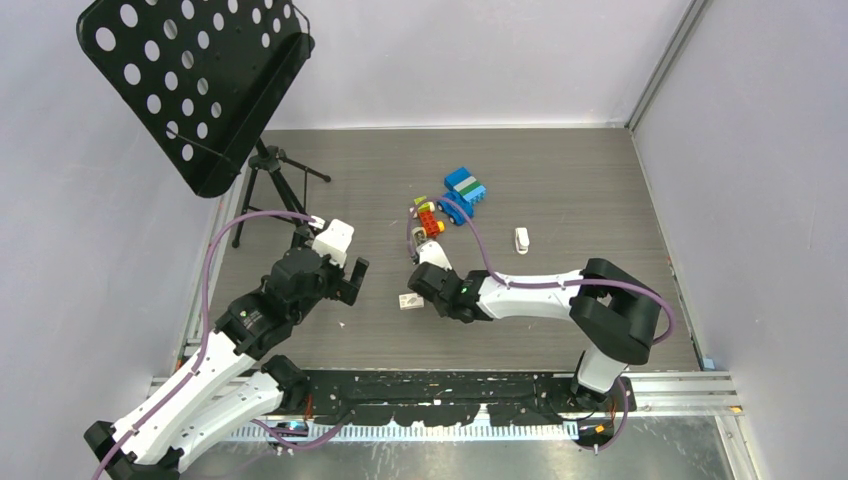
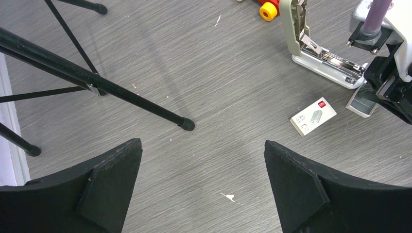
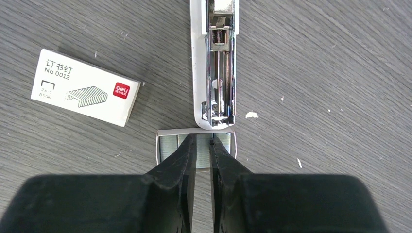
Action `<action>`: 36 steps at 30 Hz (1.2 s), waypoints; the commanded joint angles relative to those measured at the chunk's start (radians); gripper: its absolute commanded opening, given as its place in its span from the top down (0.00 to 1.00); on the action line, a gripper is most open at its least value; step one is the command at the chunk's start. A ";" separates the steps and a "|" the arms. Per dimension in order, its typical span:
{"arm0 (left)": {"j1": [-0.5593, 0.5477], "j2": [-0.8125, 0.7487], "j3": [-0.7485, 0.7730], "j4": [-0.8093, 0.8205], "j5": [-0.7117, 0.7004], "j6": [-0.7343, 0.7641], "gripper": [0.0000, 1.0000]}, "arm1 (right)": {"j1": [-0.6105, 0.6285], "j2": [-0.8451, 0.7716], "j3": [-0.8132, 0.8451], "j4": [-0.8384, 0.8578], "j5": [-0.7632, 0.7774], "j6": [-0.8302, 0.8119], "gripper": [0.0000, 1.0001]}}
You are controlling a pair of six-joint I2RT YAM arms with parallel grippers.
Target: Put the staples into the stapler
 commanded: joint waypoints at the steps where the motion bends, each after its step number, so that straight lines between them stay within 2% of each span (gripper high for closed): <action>1: 0.004 -0.001 -0.001 0.040 0.010 0.001 0.00 | -0.006 -0.023 -0.019 0.026 -0.044 0.011 0.84; 8: 0.005 -0.005 -0.001 0.038 0.010 0.000 0.00 | -0.007 -0.100 -0.028 0.011 -0.072 0.002 0.86; 14: 0.004 -0.007 -0.001 0.039 0.008 0.000 0.00 | -0.007 -0.179 -0.071 0.069 -0.113 -0.014 0.86; 25: 0.004 -0.007 -0.002 0.037 0.005 0.001 0.00 | -0.018 -0.220 -0.092 0.070 -0.094 -0.017 0.87; 36: 0.004 -0.007 -0.002 0.038 0.007 0.001 0.00 | -0.206 -0.324 -0.182 0.030 -0.131 0.017 0.87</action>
